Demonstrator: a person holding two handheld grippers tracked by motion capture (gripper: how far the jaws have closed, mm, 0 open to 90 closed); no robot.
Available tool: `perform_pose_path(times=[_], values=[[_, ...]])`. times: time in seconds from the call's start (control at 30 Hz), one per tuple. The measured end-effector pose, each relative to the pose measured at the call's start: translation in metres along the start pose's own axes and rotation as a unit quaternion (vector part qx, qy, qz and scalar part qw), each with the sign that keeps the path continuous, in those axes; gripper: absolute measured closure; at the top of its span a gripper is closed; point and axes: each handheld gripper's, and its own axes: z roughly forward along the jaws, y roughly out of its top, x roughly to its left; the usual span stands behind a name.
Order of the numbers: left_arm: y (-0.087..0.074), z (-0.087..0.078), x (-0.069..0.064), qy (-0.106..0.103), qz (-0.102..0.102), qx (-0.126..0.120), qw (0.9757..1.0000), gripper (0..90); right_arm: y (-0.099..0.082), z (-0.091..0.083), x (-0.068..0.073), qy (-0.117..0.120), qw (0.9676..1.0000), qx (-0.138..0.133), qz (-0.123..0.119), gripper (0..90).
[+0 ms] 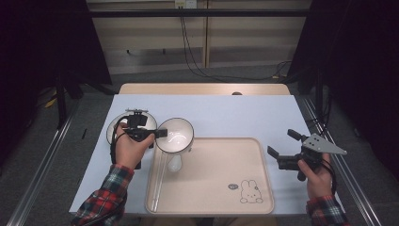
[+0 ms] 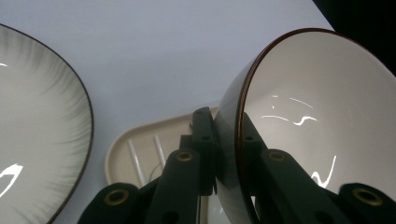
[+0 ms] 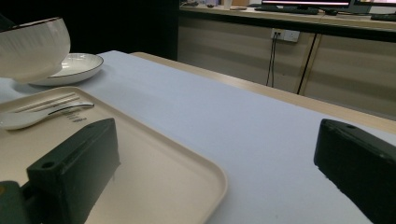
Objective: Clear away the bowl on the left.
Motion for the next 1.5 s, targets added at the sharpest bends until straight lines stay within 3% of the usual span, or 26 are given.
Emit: perform_pose_path(times=[0.37,1.5], values=[[-0.011,0.002,-0.018,-0.025,0.028,0.02,0.9991,82.8,0.0,0.0,0.001,0.002,1.0,0.002,0.0,0.0],[-0.053,0.012,-0.042,-0.064,0.052,0.064,0.9945,82.7,0.0,0.001,0.003,0.0,1.0,0.002,-0.001,0.0]])
